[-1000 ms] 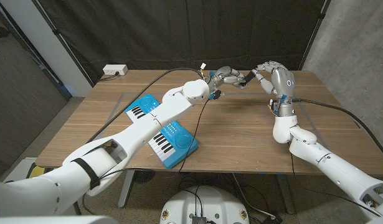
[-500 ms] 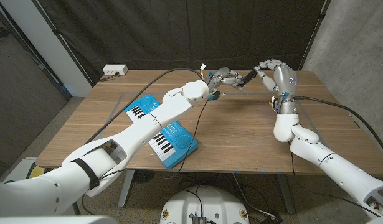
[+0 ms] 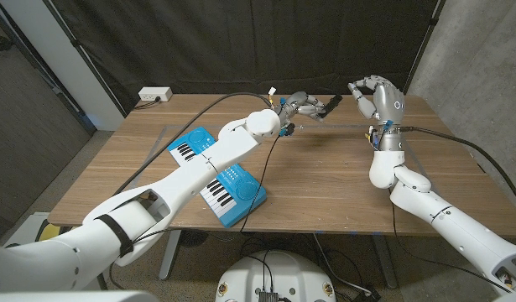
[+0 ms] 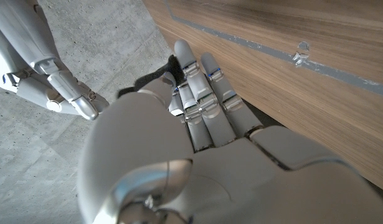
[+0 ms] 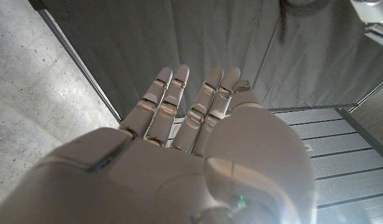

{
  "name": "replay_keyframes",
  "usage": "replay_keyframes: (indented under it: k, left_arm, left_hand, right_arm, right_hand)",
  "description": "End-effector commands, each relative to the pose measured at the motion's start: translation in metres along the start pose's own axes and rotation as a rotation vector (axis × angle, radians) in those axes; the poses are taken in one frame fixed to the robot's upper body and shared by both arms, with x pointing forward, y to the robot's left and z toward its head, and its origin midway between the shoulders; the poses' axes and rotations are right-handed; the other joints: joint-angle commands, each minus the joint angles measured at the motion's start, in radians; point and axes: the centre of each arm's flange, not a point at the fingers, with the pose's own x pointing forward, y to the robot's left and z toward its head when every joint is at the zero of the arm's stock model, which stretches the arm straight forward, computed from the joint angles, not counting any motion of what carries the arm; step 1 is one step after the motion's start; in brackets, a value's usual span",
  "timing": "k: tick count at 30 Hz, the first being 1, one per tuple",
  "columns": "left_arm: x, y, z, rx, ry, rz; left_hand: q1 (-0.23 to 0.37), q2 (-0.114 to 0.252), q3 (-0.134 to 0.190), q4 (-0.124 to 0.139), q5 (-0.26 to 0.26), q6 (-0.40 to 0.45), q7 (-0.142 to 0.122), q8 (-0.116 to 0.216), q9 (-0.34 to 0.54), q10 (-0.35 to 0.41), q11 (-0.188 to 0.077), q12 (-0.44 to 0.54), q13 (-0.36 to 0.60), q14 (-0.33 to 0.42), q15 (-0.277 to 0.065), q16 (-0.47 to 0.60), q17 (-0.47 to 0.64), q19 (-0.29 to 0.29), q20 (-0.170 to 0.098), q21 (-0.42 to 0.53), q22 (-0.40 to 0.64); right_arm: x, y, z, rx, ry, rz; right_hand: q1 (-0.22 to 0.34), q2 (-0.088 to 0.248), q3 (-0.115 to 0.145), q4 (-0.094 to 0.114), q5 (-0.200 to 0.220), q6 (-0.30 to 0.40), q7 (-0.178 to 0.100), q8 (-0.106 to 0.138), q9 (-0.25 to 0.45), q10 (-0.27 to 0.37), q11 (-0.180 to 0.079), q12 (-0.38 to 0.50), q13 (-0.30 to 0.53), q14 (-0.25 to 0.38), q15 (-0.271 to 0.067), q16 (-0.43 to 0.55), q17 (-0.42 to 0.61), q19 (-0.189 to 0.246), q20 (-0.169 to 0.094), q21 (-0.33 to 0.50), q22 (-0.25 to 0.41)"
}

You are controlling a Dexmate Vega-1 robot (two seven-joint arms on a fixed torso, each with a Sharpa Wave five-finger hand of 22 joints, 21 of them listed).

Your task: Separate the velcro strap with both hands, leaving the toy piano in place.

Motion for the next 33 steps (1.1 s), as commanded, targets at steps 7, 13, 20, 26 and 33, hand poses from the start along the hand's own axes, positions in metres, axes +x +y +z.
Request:
replay_keyframes:
  k: [7,13,20,26,33]
  left_arm:
    - [0.0,0.005,0.002,0.005,-0.015,0.001]
    - [-0.003,0.004,0.007,0.005,-0.052,0.001]
    - [-0.005,0.005,0.004,-0.002,-0.058,-0.002]
    - [-0.009,0.006,0.004,-0.004,-0.064,-0.002]
    - [-0.012,0.007,0.003,-0.007,-0.069,-0.005]
  left_hand:
    - [-0.003,-0.003,0.01,0.001,0.007,0.02,0.041,0.0,0.004,0.008,-0.008,0.001,0.006,-0.002,-0.001,0.006,0.004,-0.005,-0.007,0.005,0.003]
    - [-0.004,-0.002,0.011,0.002,0.006,0.021,0.04,0.0,0.004,0.008,-0.01,0.0,0.009,-0.004,-0.001,0.006,0.005,-0.006,-0.008,0.006,0.003]
    - [-0.006,-0.002,0.011,0.002,0.006,0.021,0.04,-0.001,0.004,0.008,-0.012,-0.001,0.011,-0.005,-0.004,0.006,0.005,-0.007,-0.008,0.007,0.003]
    - [-0.007,-0.002,0.012,0.003,0.006,0.021,0.039,-0.002,0.005,0.008,-0.011,-0.001,0.014,-0.004,-0.003,0.007,0.005,-0.008,-0.008,0.007,0.003]
    - [-0.009,-0.002,0.013,0.003,0.006,0.021,0.038,-0.003,0.005,0.007,-0.011,-0.002,0.016,-0.005,-0.003,0.007,0.006,-0.01,-0.009,0.008,0.003]
  right_arm:
    - [0.001,0.0,0.001,0.071,-0.056,0.11]
    - [-0.005,0.004,0.007,0.024,-0.057,0.134]
    - [-0.009,0.008,0.014,-0.024,-0.062,0.125]
    - [-0.011,0.009,0.015,-0.027,-0.071,0.101]
    - [-0.011,0.007,0.015,-0.03,-0.076,0.071]
  right_hand:
    - [-0.158,-0.12,-0.082,0.046,-0.019,-0.138,-0.022,-0.112,-0.054,-0.139,-0.005,-0.054,-0.02,-0.093,-0.067,-0.019,0.002,-0.03,-0.025,-0.006,0.002]
    - [-0.202,-0.148,-0.109,0.057,-0.007,-0.184,-0.012,-0.147,-0.064,-0.192,-0.004,-0.062,-0.02,-0.156,-0.037,-0.022,0.003,-0.056,0.004,-0.019,-0.003]
    - [-0.204,-0.155,-0.113,0.055,-0.003,-0.195,-0.009,-0.155,-0.065,-0.203,-0.002,-0.061,-0.019,-0.17,-0.03,-0.022,0.001,-0.065,0.011,-0.023,-0.005]
    - [-0.163,-0.14,-0.096,0.034,0.011,-0.128,-0.034,-0.142,-0.073,-0.177,-0.006,-0.041,-0.019,-0.13,-0.066,-0.003,-0.002,-0.04,-0.006,-0.014,-0.008]
    - [-0.118,-0.111,-0.073,0.011,0.014,-0.034,-0.04,-0.119,-0.088,-0.103,-0.012,-0.016,-0.02,-0.06,-0.109,0.009,-0.004,0.0,-0.031,-0.001,-0.009]
